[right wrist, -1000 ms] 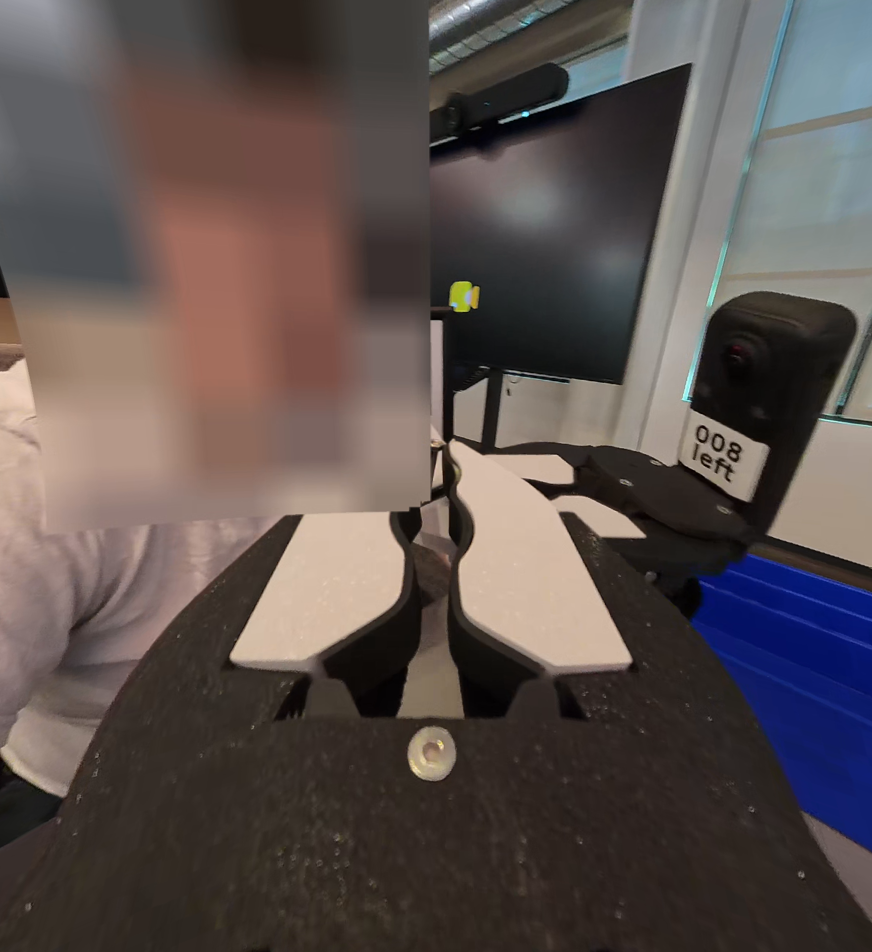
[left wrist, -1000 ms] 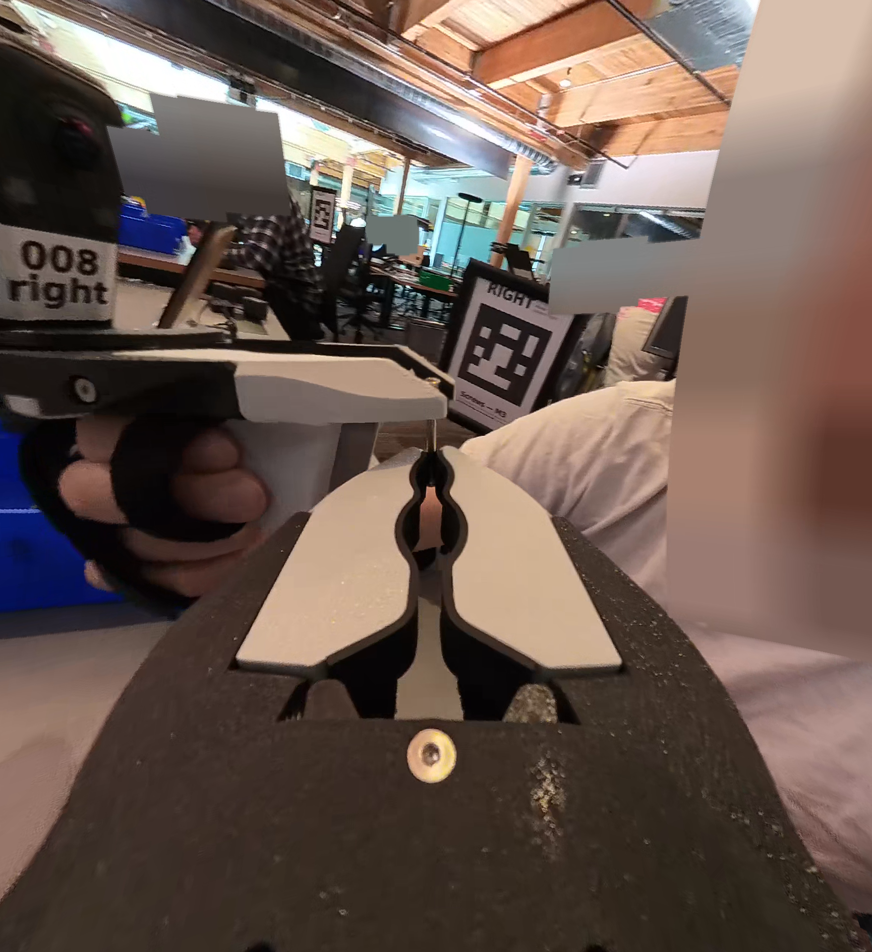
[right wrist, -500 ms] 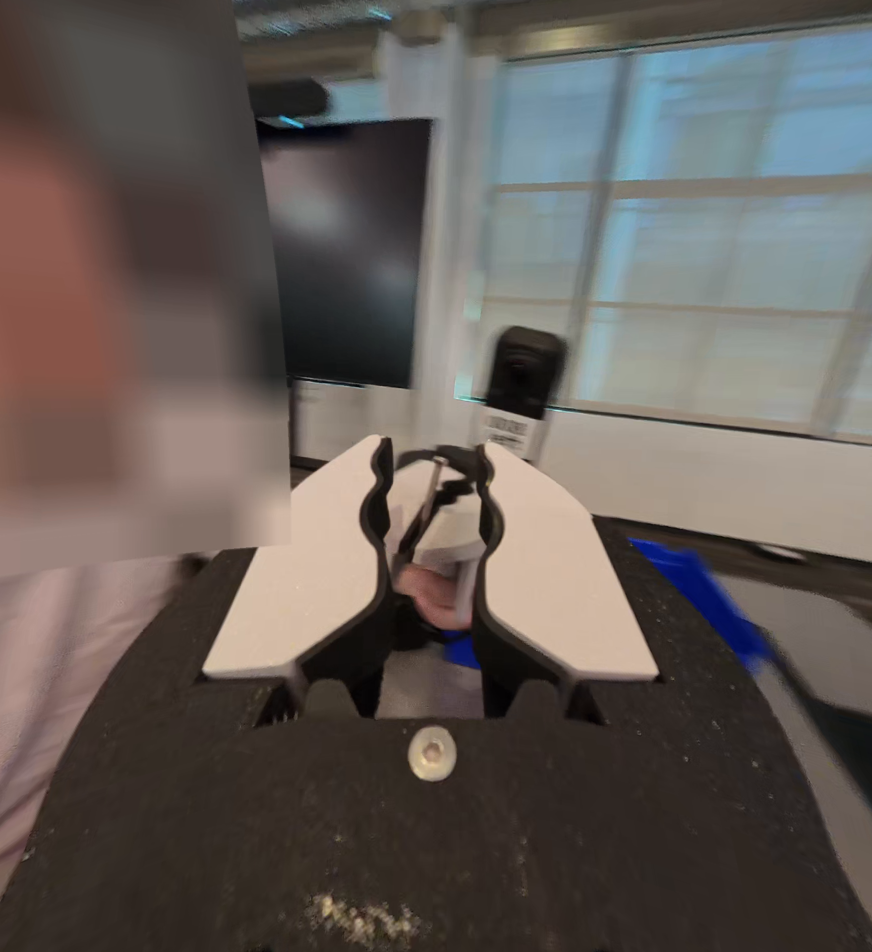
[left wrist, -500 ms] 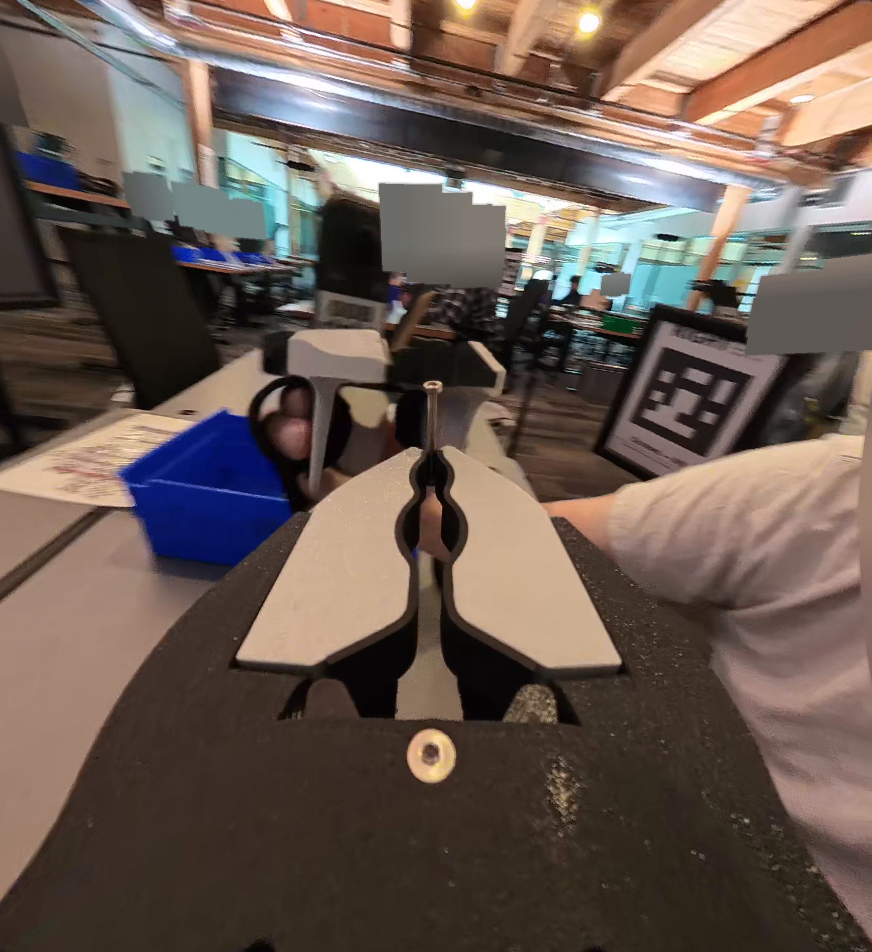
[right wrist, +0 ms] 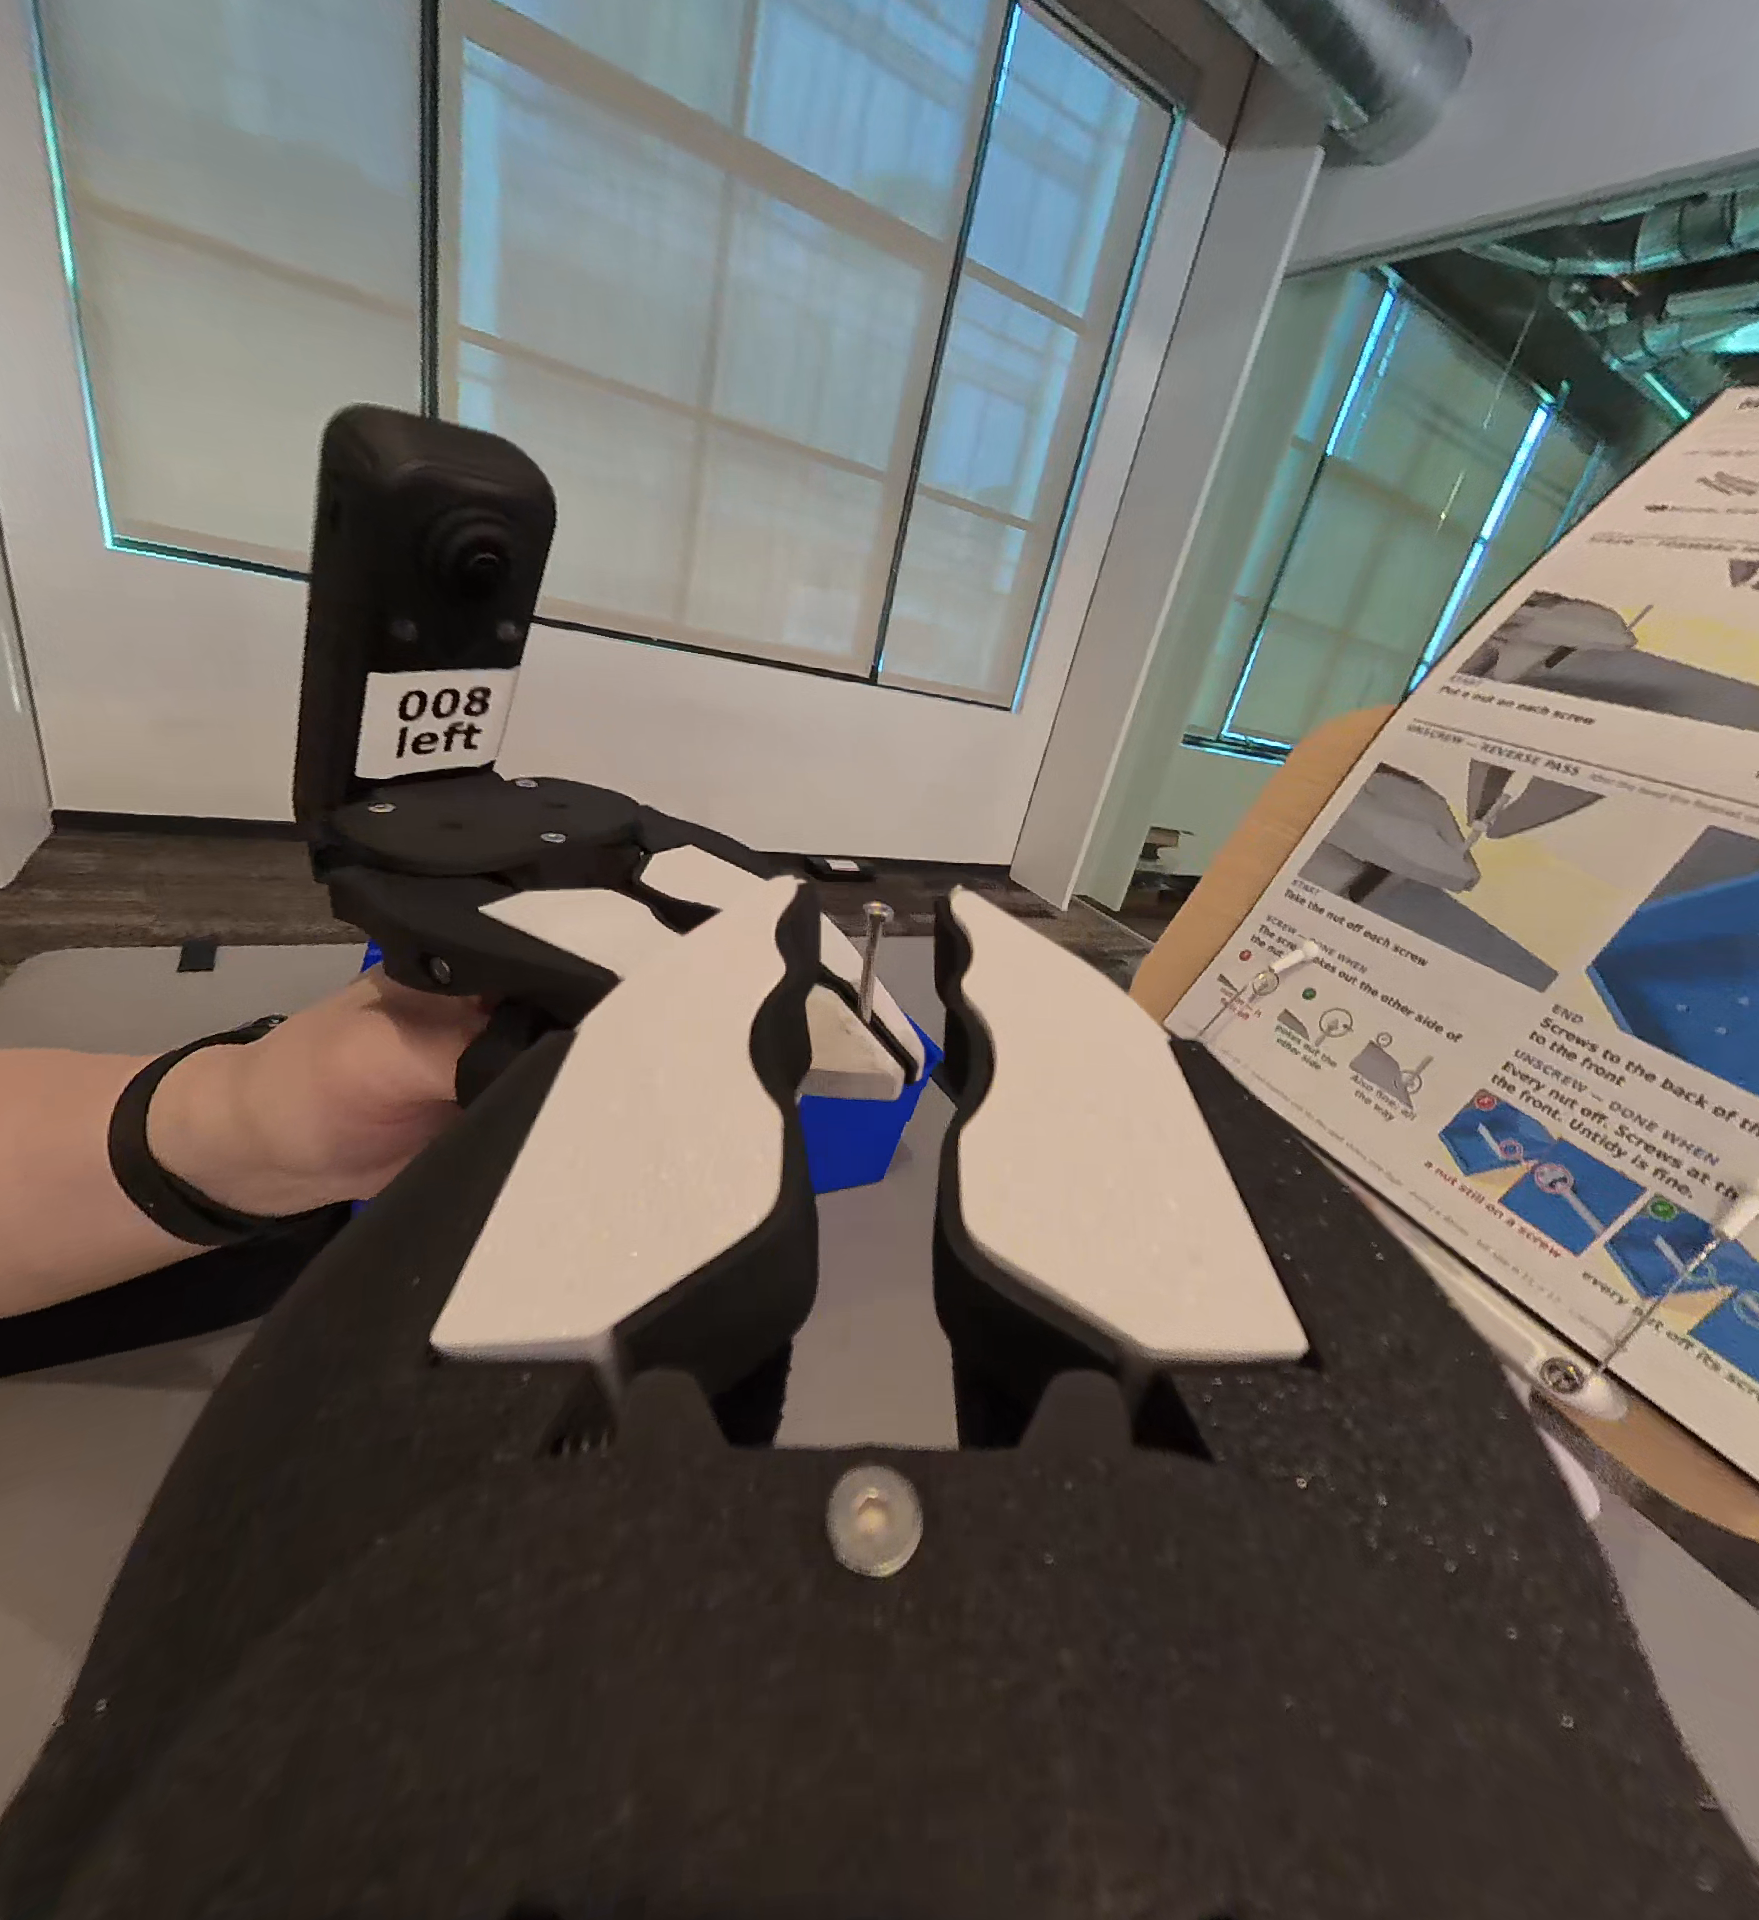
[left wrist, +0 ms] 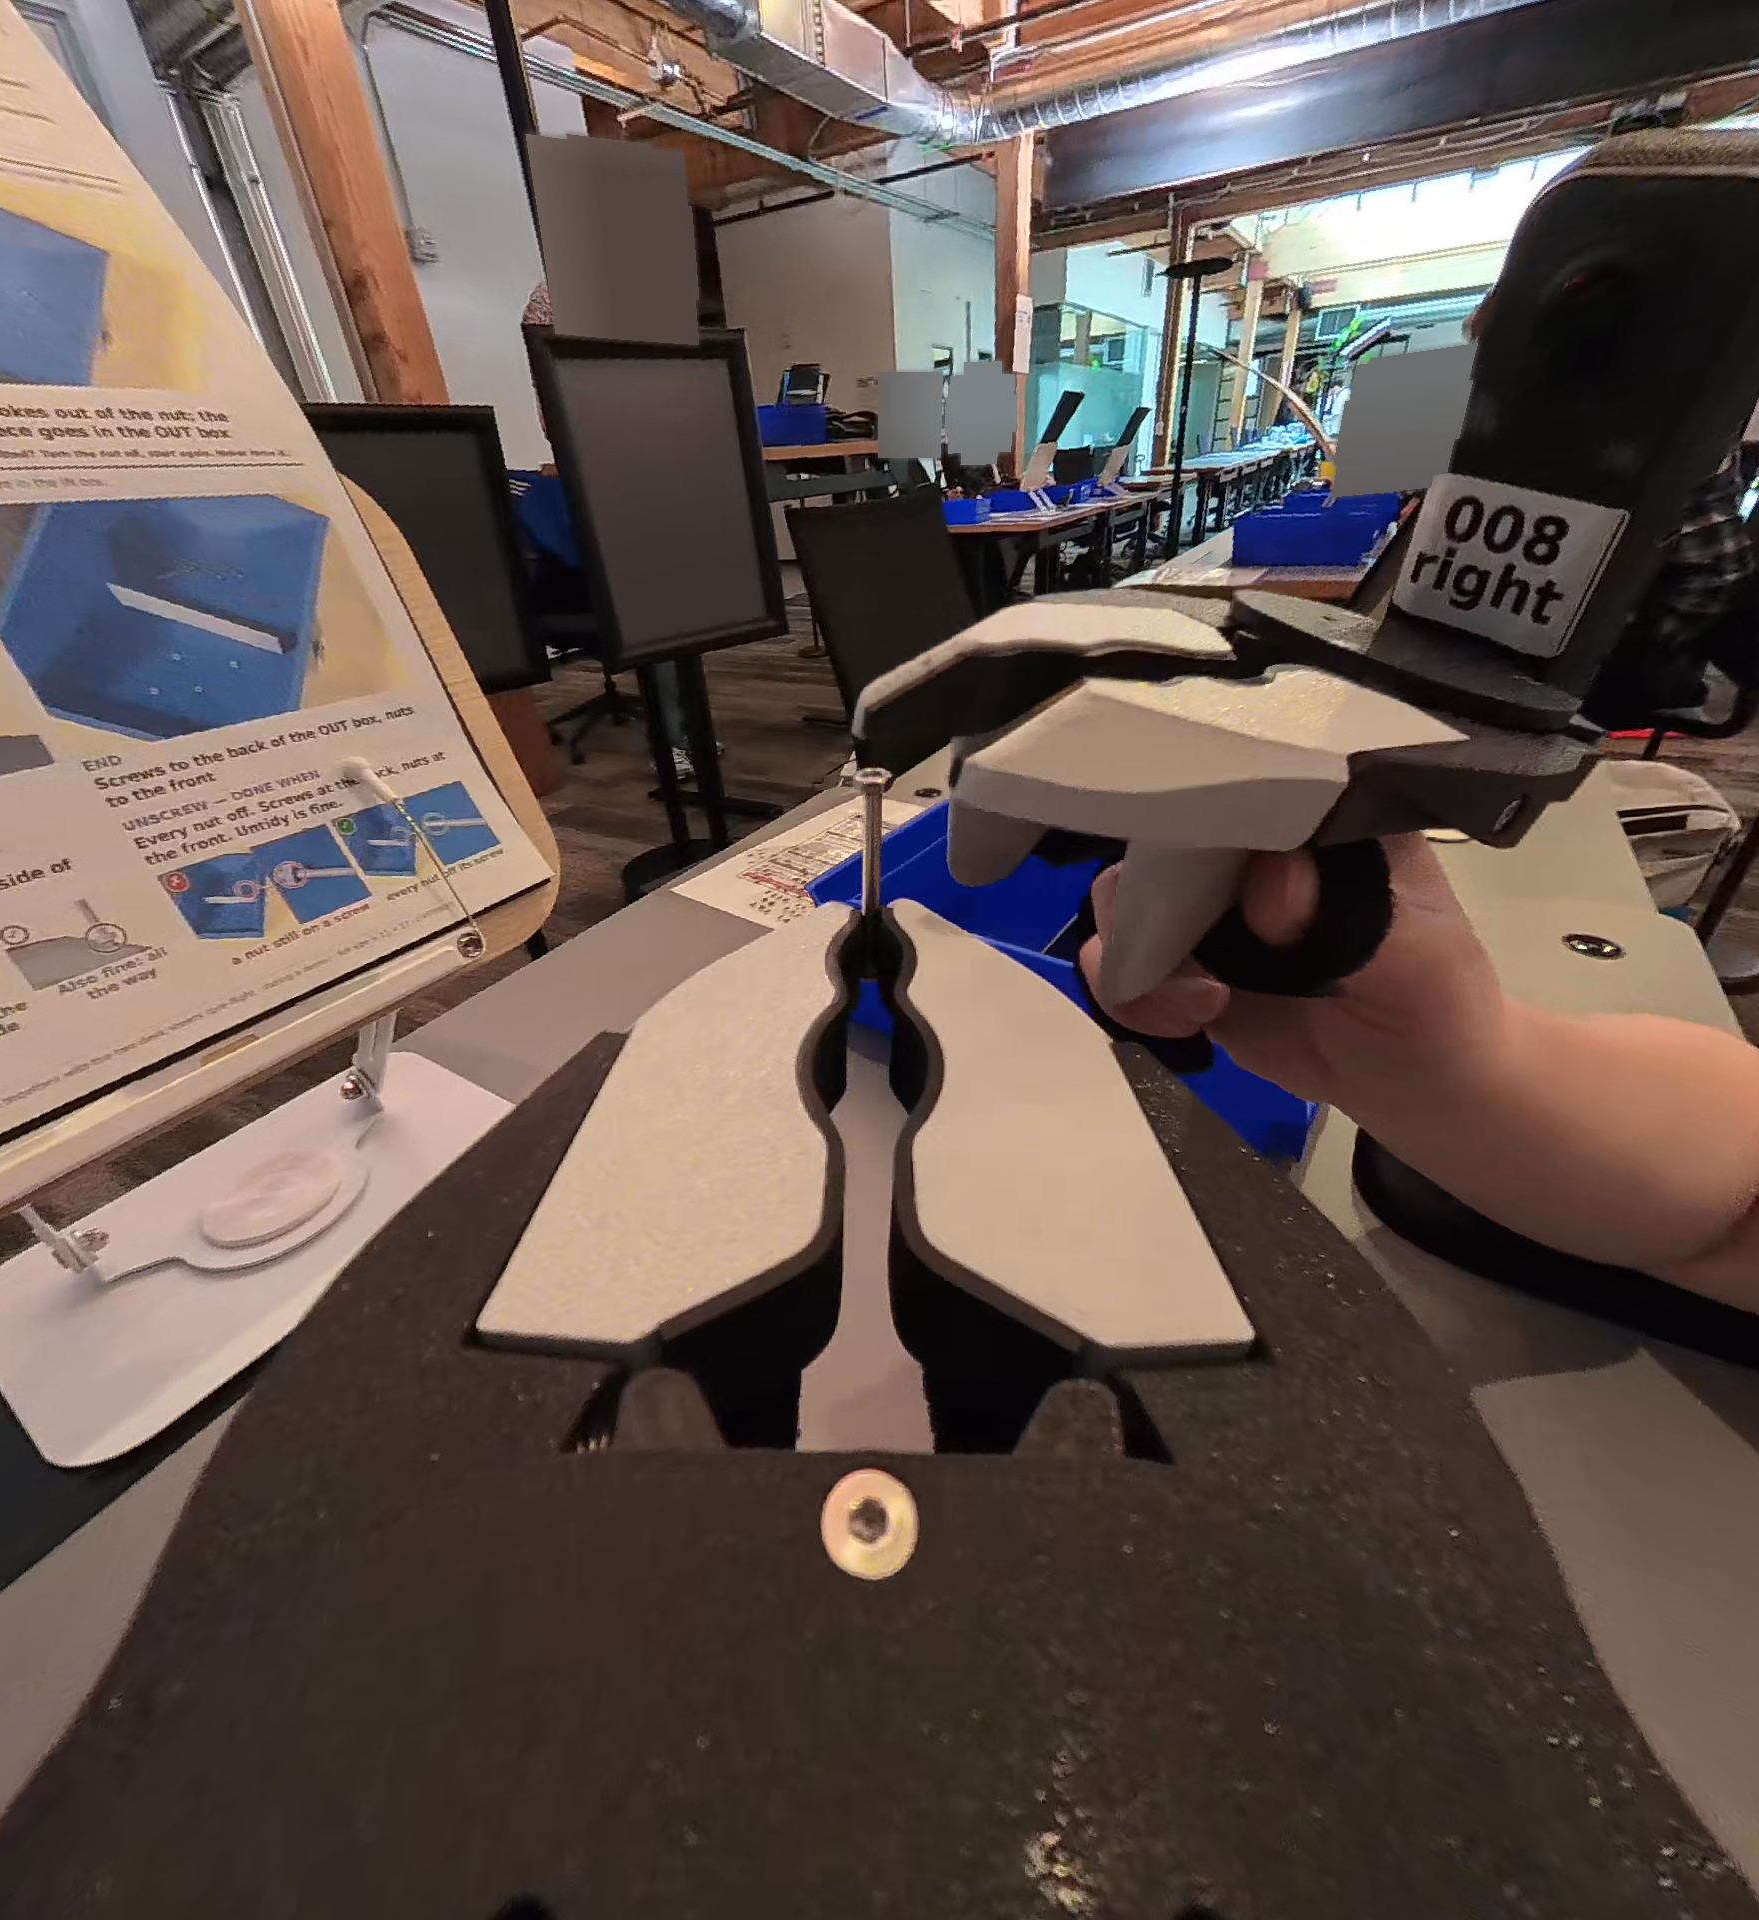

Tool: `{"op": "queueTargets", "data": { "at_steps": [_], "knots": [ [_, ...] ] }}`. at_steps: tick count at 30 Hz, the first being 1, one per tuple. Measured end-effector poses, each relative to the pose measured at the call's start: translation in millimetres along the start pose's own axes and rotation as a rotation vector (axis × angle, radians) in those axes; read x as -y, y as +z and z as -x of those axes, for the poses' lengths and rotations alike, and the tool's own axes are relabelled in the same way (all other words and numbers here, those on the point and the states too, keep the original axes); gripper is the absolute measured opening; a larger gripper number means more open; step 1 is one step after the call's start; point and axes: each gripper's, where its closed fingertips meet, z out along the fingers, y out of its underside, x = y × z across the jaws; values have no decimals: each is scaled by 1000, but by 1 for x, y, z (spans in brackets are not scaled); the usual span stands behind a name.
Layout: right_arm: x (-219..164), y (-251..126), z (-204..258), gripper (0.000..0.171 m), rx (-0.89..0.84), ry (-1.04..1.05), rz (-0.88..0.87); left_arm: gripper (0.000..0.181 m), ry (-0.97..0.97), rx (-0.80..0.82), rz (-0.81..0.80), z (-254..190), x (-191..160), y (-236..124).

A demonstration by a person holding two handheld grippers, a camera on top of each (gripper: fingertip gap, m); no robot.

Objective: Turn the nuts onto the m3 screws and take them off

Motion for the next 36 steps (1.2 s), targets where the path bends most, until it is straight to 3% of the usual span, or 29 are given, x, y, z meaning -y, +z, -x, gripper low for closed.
{"op": "queueTargets", "data": {
  "at_steps": [14,36],
  "knots": [
    [-8,3,1,6,7,-9,43,1,10,-22,19,-7,-4,4],
    [-9,2,3,9,68,-4,47,2,23,-30,15,-8,-2,3]
  ]
}}
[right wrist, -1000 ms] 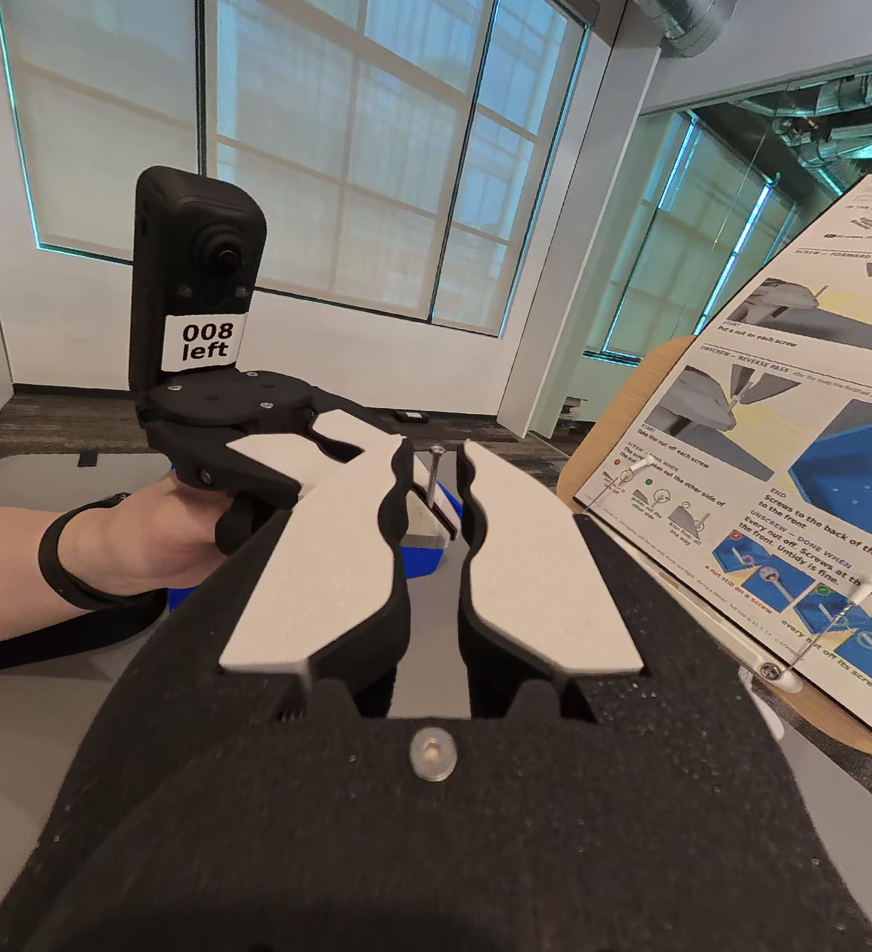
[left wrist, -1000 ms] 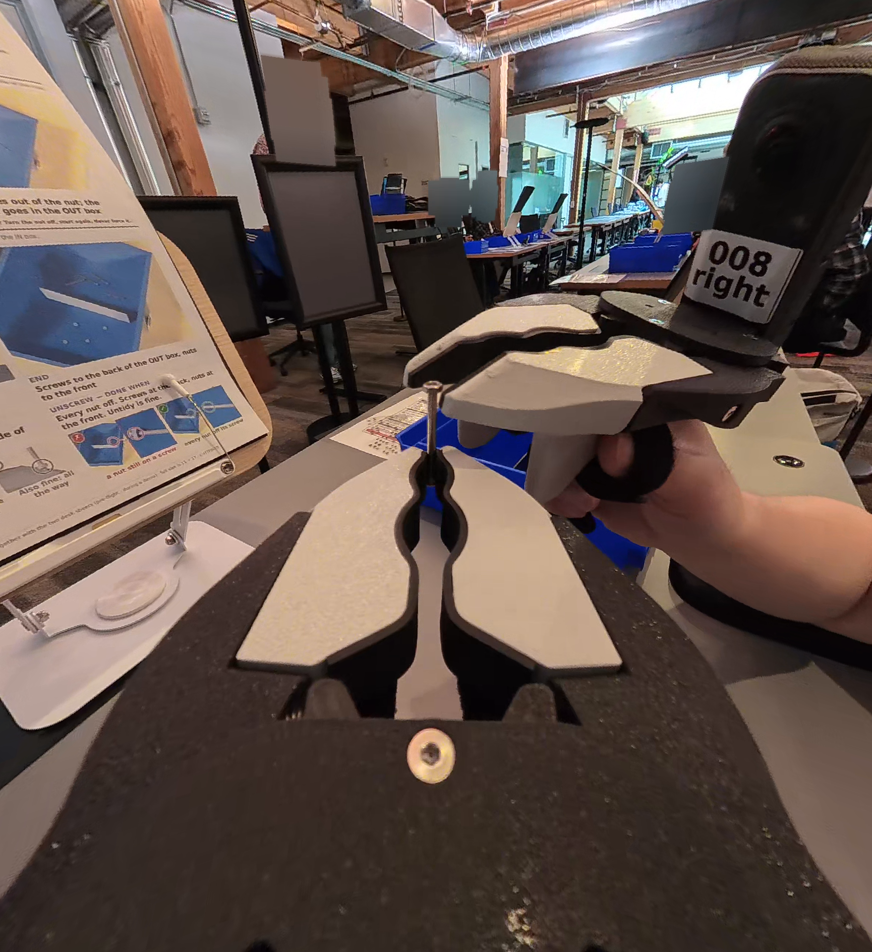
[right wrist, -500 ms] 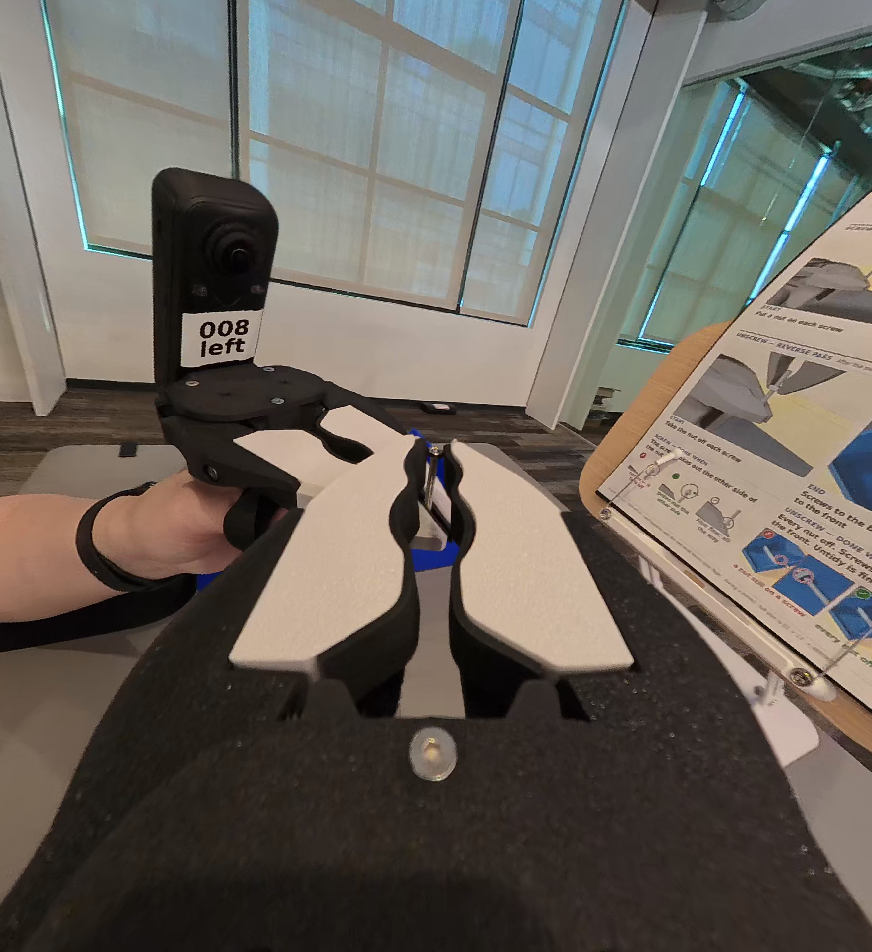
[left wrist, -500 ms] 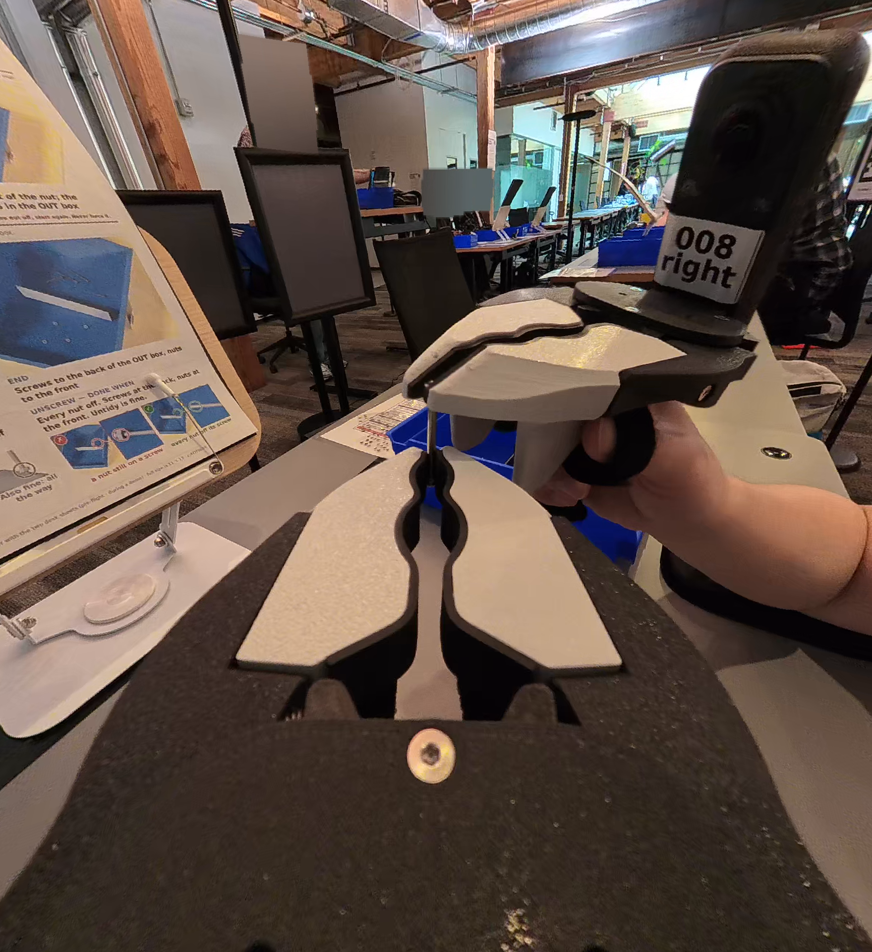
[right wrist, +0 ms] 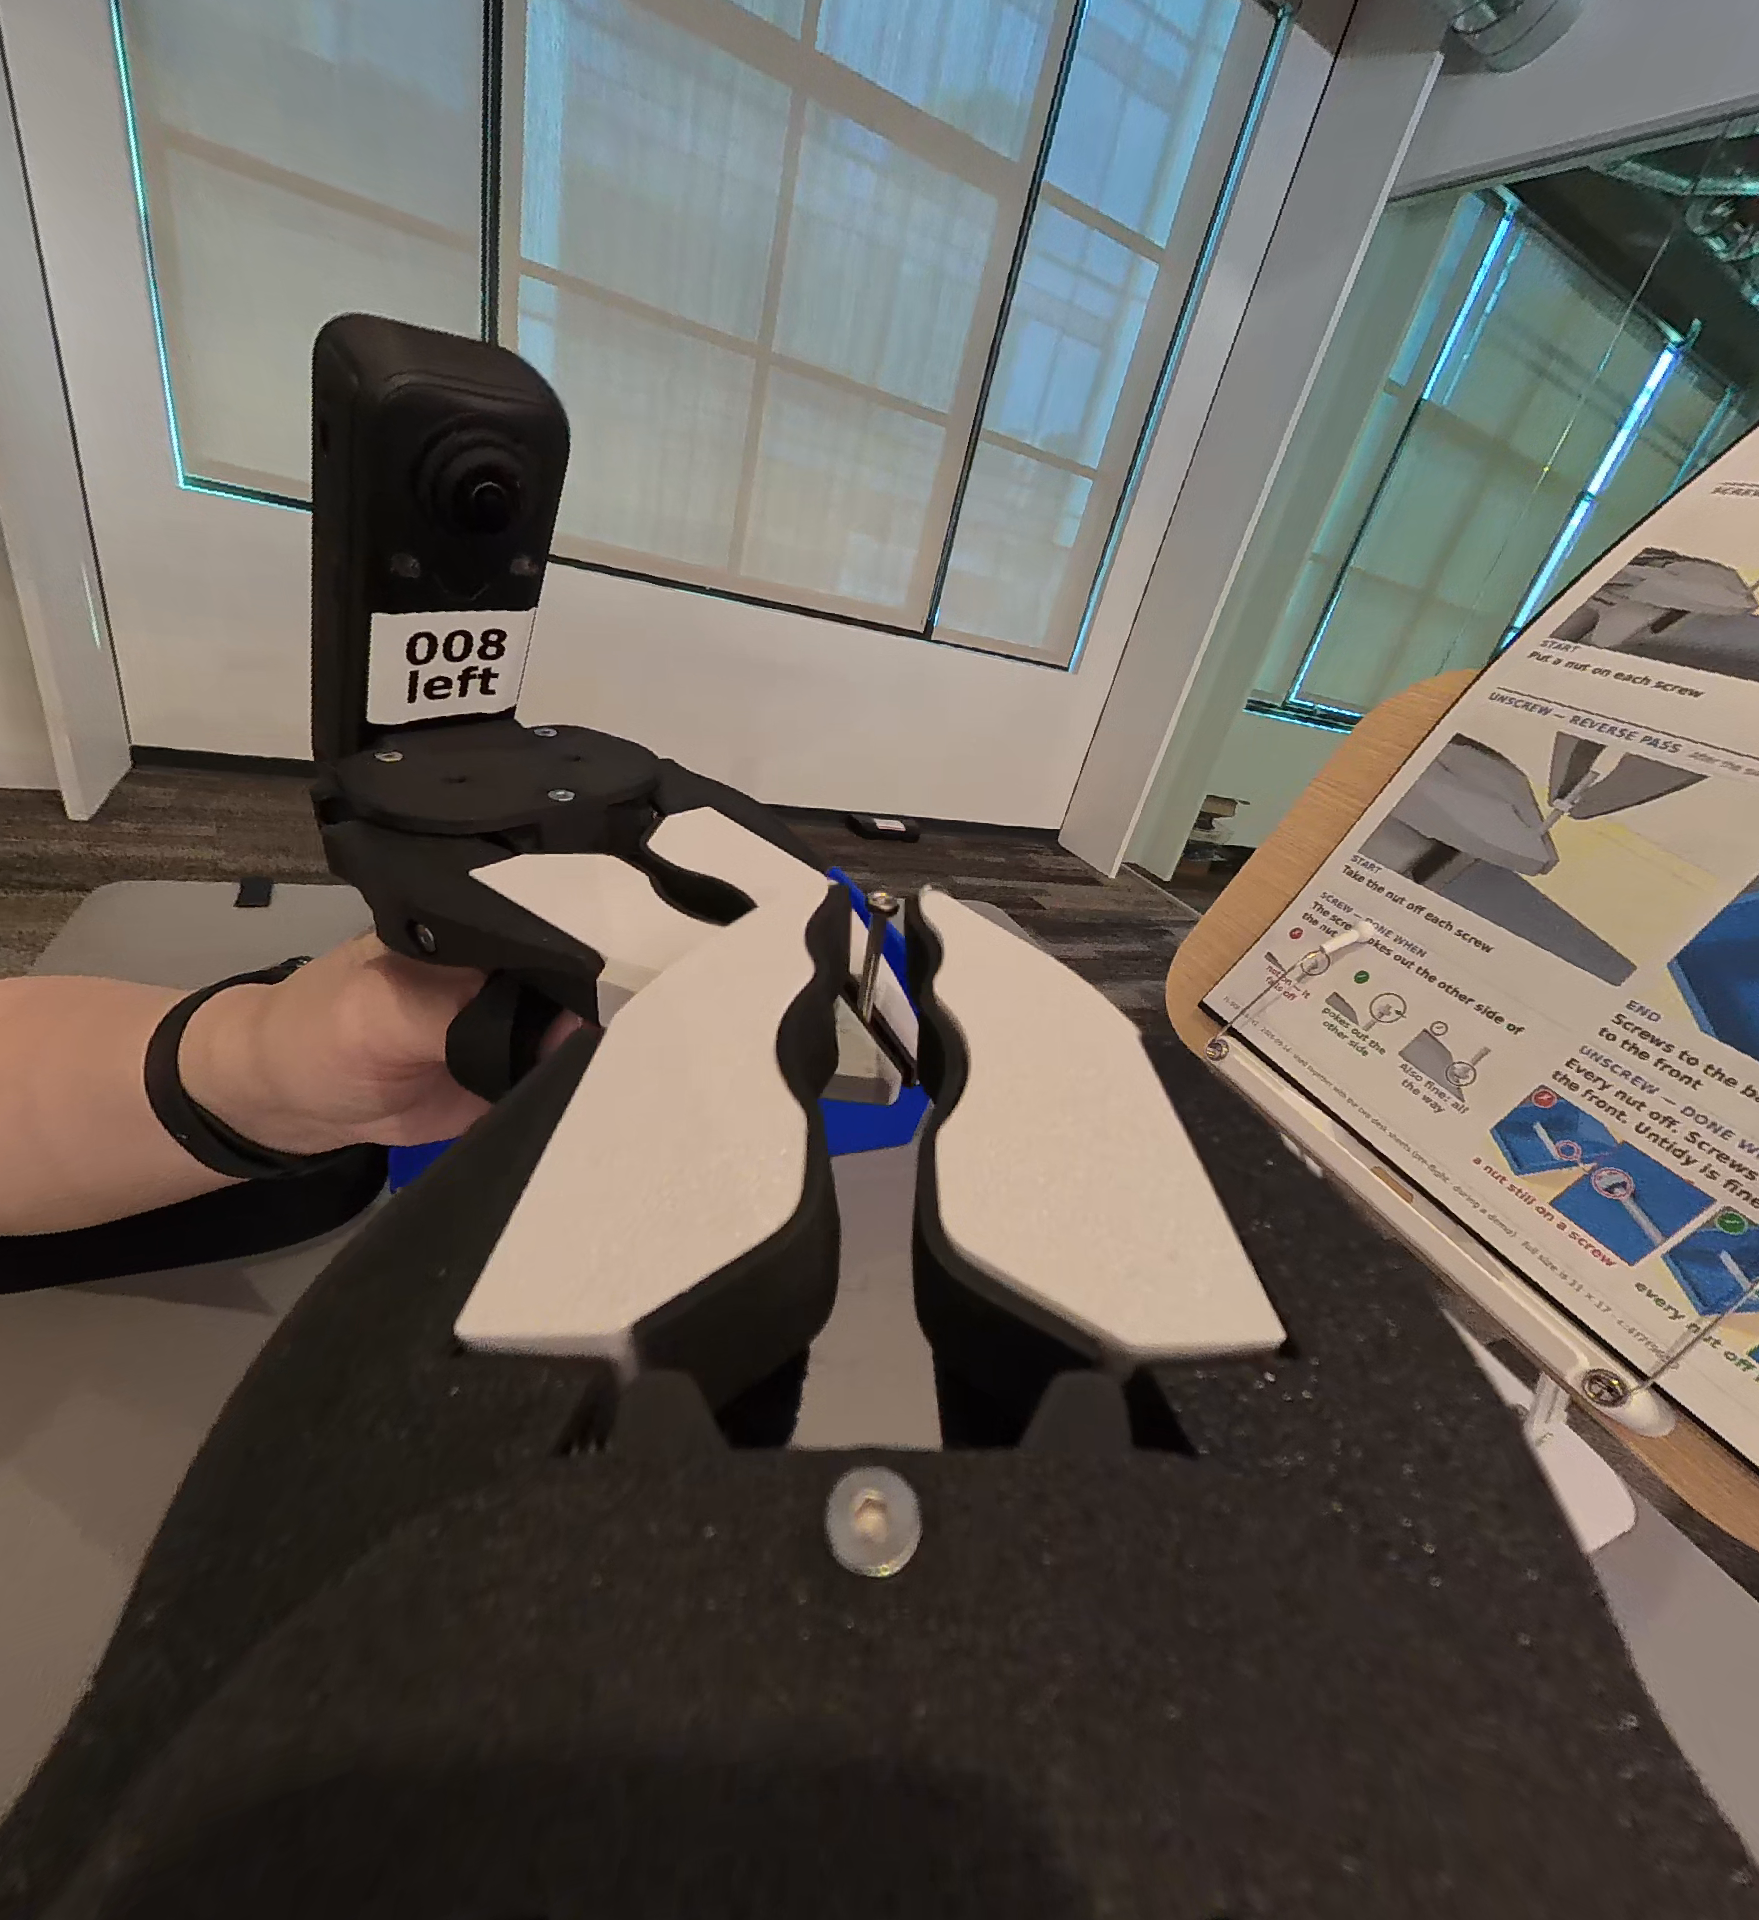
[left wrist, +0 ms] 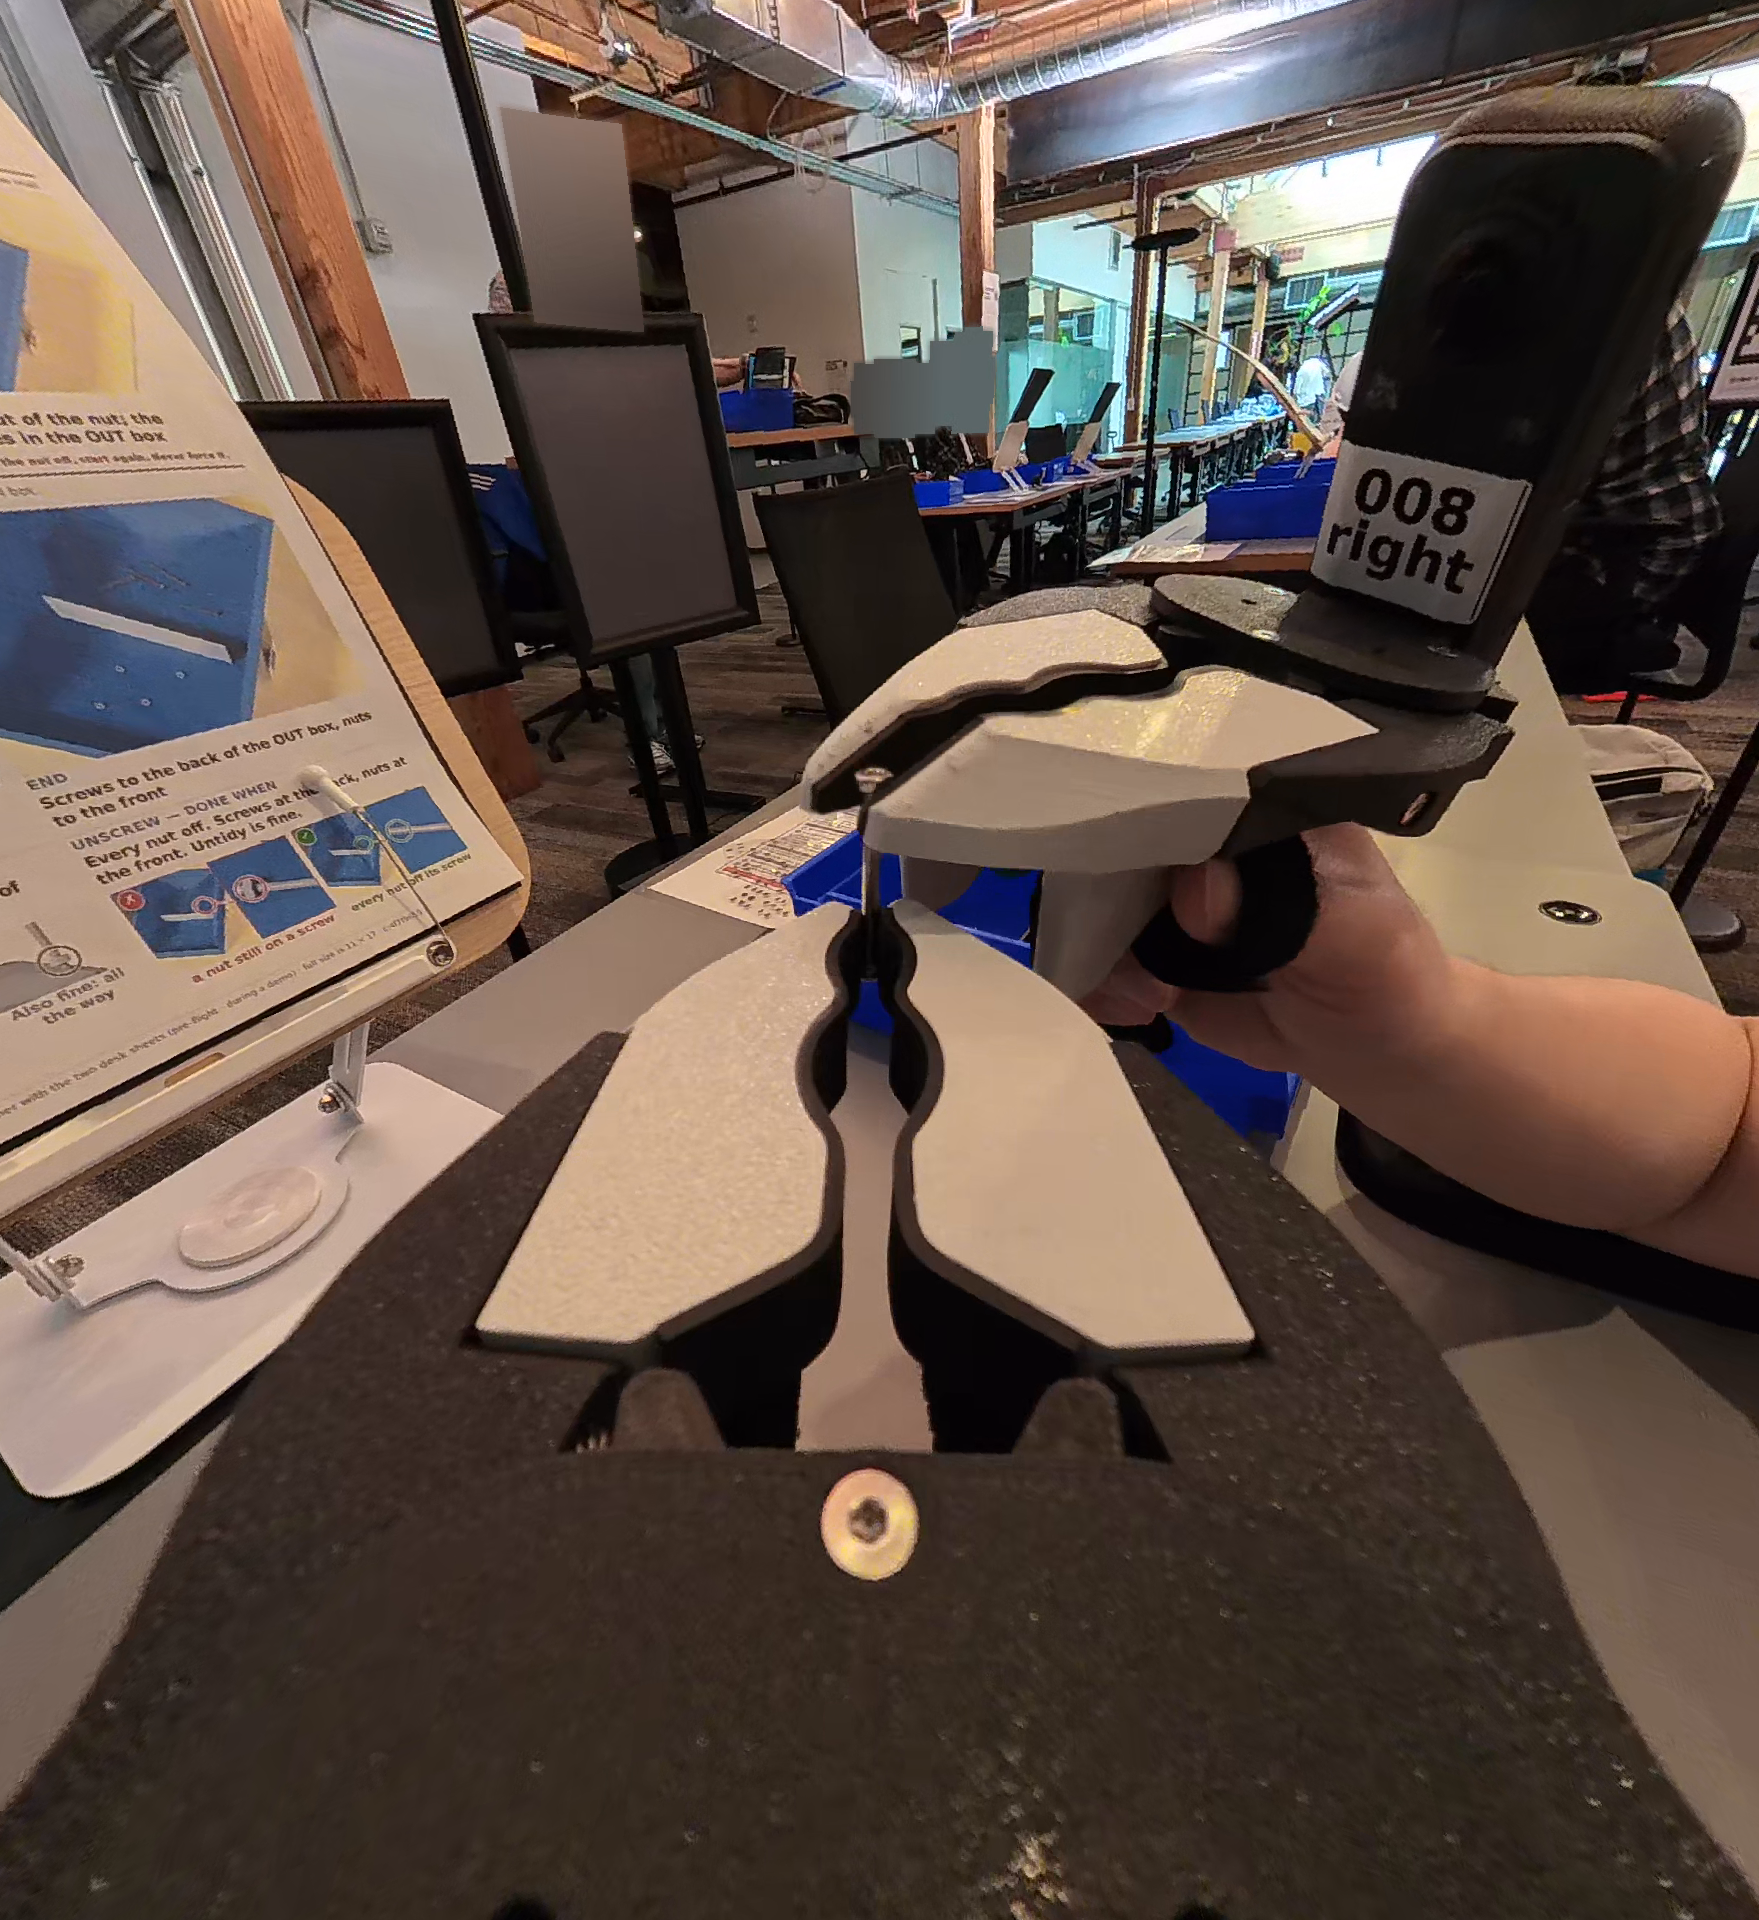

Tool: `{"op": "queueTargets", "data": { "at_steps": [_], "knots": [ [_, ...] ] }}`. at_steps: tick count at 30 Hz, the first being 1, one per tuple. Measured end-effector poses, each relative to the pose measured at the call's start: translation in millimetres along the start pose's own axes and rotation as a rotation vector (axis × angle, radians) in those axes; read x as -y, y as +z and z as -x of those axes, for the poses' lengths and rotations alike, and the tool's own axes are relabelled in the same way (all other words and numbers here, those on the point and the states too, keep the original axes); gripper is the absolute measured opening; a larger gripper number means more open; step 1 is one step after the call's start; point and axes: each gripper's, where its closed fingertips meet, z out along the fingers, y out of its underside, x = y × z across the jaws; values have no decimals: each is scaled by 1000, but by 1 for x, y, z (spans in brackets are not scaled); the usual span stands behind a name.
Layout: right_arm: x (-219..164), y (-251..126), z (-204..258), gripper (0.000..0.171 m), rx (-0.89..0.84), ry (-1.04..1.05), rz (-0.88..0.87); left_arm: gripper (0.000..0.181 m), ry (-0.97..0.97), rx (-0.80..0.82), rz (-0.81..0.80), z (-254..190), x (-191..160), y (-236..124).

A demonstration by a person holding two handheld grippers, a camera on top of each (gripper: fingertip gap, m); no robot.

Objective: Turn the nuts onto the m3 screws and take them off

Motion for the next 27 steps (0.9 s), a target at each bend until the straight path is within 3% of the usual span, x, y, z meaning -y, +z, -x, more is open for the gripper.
{"op": "queueTargets", "data": {
  "at_steps": [13,22,27],
  "knots": [
    [1,-2,4,5,89,40,-9,2,-9,-53,5,-6,1,-1],
    [34,-51,59,5,861,322,-233,2,-326,-782,-42,-90,24,-27],
    [41,-72,78,5,1123,423,-335,2,-449,-1038,-14,-118,23,-40]
  ]
}}
